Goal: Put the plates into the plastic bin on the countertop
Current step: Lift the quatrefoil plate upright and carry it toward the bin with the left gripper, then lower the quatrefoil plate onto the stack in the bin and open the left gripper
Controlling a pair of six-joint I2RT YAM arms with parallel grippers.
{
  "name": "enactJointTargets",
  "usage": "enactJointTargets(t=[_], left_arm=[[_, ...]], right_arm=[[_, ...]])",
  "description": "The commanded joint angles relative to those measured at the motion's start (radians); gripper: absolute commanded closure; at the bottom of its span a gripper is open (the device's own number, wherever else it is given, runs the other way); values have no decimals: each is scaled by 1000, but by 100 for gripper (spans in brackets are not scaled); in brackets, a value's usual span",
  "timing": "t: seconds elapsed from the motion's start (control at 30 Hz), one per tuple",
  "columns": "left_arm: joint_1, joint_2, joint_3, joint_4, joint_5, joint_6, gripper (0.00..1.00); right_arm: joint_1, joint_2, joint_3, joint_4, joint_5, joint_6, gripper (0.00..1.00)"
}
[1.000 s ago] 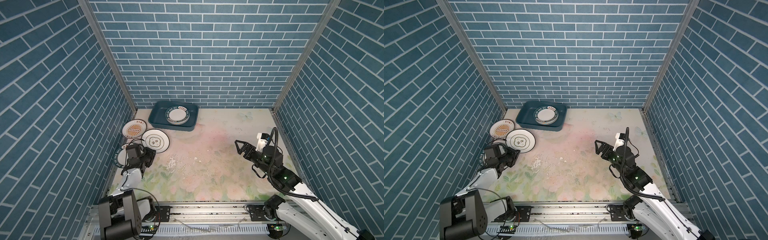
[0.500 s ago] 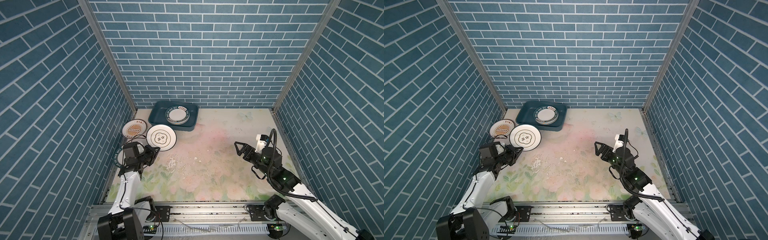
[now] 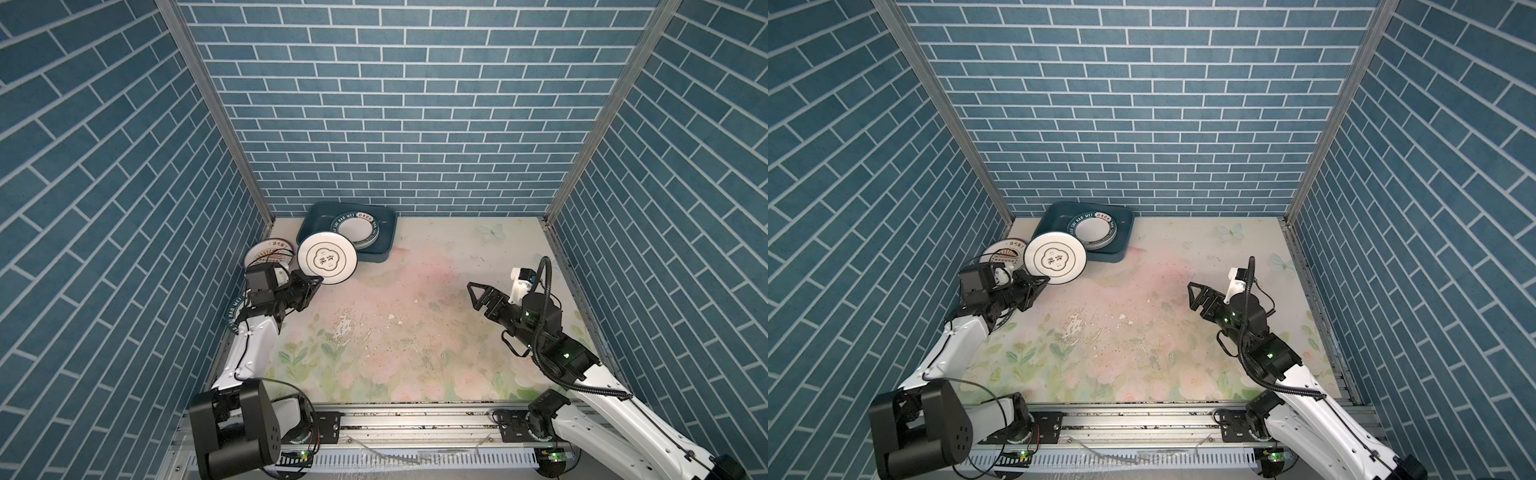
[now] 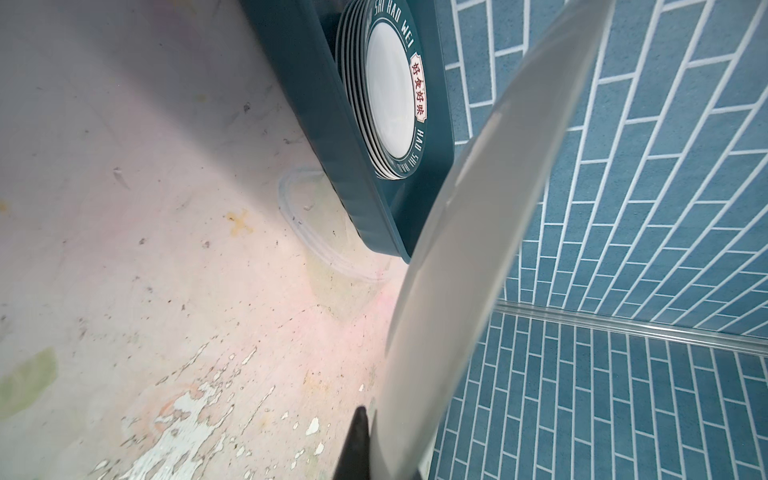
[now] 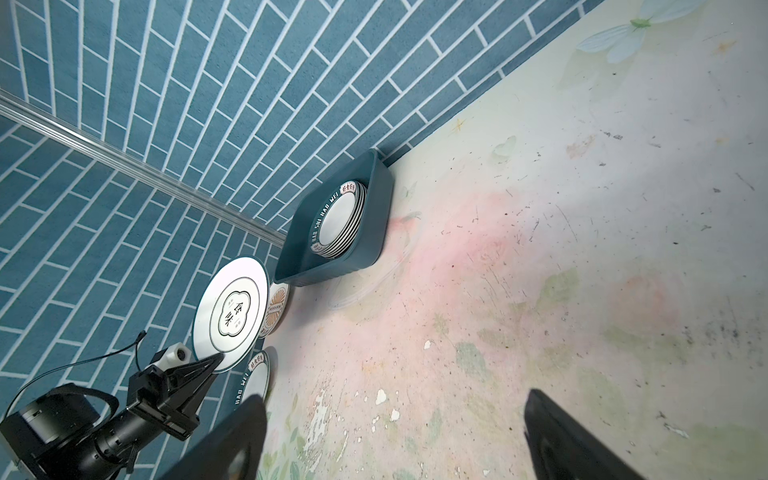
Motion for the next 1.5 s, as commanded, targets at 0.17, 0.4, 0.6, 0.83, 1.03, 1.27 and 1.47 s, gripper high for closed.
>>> enactJointTargets(t=[0.17, 0.4, 0.6, 0.83, 1.03, 1.27, 1.47], left_arm=[[-27, 177, 139, 130, 1, -45, 100], [-62, 380, 353, 95, 14, -43, 100], [-79, 555, 517, 69, 25, -58, 100], [-93, 695, 629, 81, 13, -89, 100], [-122, 804, 739, 61, -5, -92, 100], [-136, 947, 906, 8, -19, -96, 100], [-145, 1024, 990, -22, -12, -90, 100]], right_arm=[[3, 109, 33, 167, -34, -67, 1], [0, 186, 73, 202, -52, -125, 2], [-16, 240, 108, 202, -49, -163, 2], [-69, 300, 118, 215, -52, -164, 2], [-104, 353, 129, 237, -81, -161, 2], [-126, 386, 126, 247, -102, -144, 2], [-145, 398, 121, 246, -102, -133, 2]])
